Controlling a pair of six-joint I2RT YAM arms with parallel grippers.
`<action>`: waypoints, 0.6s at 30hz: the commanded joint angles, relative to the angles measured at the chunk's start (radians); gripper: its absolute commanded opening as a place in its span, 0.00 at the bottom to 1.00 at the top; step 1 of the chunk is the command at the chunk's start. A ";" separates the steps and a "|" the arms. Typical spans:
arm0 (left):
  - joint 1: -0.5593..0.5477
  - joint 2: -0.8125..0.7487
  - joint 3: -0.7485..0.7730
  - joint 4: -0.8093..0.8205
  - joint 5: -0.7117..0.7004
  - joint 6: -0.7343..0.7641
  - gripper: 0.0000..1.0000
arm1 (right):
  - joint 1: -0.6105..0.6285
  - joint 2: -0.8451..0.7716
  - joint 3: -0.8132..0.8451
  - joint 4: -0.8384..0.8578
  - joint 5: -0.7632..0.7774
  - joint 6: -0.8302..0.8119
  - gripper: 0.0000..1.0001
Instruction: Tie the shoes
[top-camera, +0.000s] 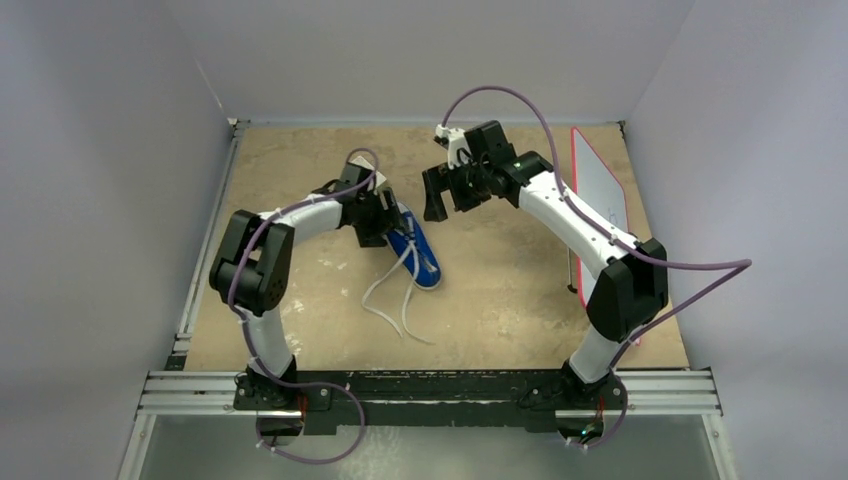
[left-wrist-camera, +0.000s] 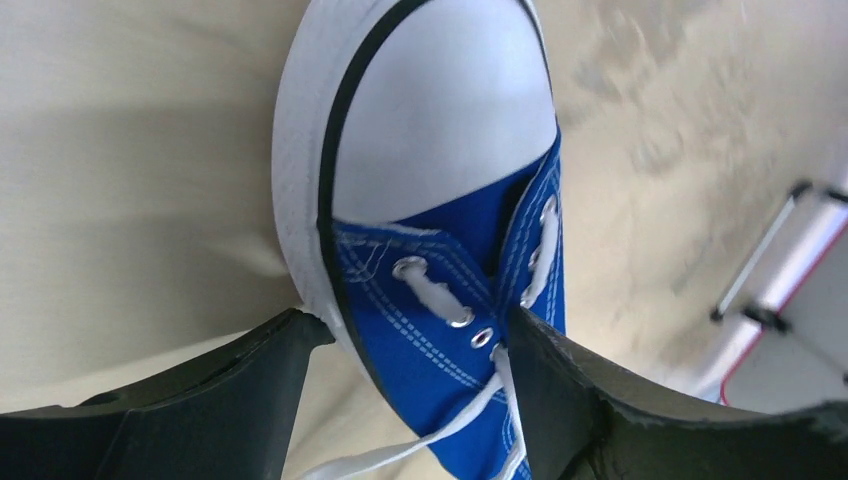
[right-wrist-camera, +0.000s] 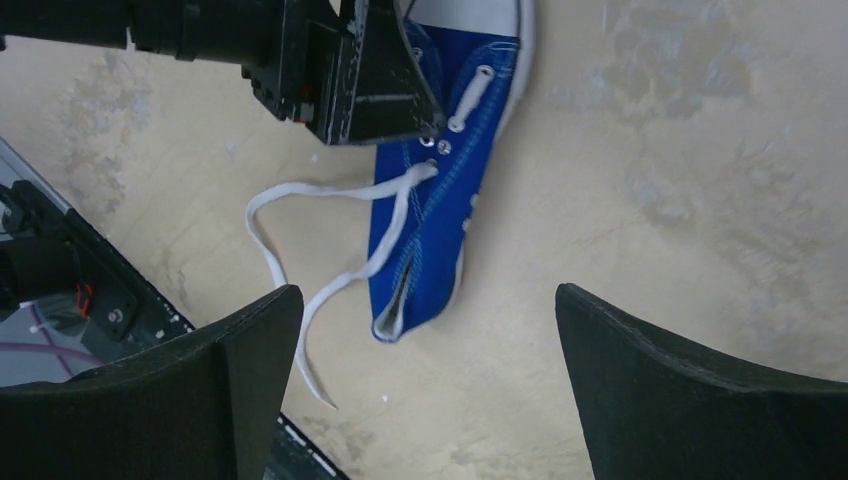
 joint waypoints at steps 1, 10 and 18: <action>-0.073 0.013 -0.006 0.021 0.105 -0.025 0.72 | -0.027 -0.082 -0.108 0.018 -0.057 0.105 0.96; -0.068 -0.094 0.052 -0.096 0.057 0.153 0.89 | -0.036 -0.117 -0.234 -0.007 -0.156 0.115 0.89; -0.063 -0.232 -0.101 -0.121 0.046 0.239 0.91 | -0.032 -0.128 -0.277 0.009 -0.178 0.143 0.87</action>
